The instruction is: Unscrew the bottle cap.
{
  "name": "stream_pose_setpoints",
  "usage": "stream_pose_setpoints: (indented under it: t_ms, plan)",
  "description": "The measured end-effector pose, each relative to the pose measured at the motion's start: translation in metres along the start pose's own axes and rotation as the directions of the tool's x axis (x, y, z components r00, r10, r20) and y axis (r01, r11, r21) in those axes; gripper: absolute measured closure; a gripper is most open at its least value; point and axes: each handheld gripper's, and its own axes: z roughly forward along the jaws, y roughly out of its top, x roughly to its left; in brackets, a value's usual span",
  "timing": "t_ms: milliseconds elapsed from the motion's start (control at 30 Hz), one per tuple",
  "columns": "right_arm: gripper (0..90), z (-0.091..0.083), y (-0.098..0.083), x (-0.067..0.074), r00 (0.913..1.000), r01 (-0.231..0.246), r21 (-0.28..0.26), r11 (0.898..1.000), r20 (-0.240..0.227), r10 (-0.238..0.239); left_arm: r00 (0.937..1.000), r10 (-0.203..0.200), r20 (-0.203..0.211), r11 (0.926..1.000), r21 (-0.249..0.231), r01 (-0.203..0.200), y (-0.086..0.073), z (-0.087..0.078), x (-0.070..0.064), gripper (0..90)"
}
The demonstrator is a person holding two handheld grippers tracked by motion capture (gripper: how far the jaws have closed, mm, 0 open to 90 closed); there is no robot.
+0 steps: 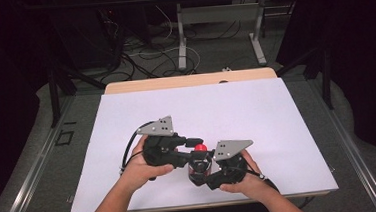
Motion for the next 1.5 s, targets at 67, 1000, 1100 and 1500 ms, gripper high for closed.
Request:
stream_pose_setpoints:
  t_ms: [67,1000,1100,1500]
  plan:
    - [29.2,0.000,0.000,0.000,1.0000,0.000,0.004,1.000,-0.001,0.000,0.9999,0.011,-0.010,0.9999,0.001,-0.011,0.000,0.000,-0.001,59.8]
    - [29.2,0.002,-0.002,-0.004,0.9758,-0.088,-0.001,0.996,0.201,0.086,0.8535,-0.119,-0.507,0.9915,-0.107,0.075,0.001,0.036,-0.047,58.4]
    - [29.2,0.001,-0.002,-0.006,0.9798,-0.093,0.006,0.996,0.178,0.090,0.8915,-0.127,-0.435,0.9904,-0.105,0.091,0.004,0.026,-0.037,50.8]
    - [29.2,-0.003,0.001,-0.003,0.9966,-0.049,-0.022,0.999,0.064,0.050,0.9956,-0.042,-0.083,0.9982,-0.047,0.038,0.006,0.004,-0.001,42.9]
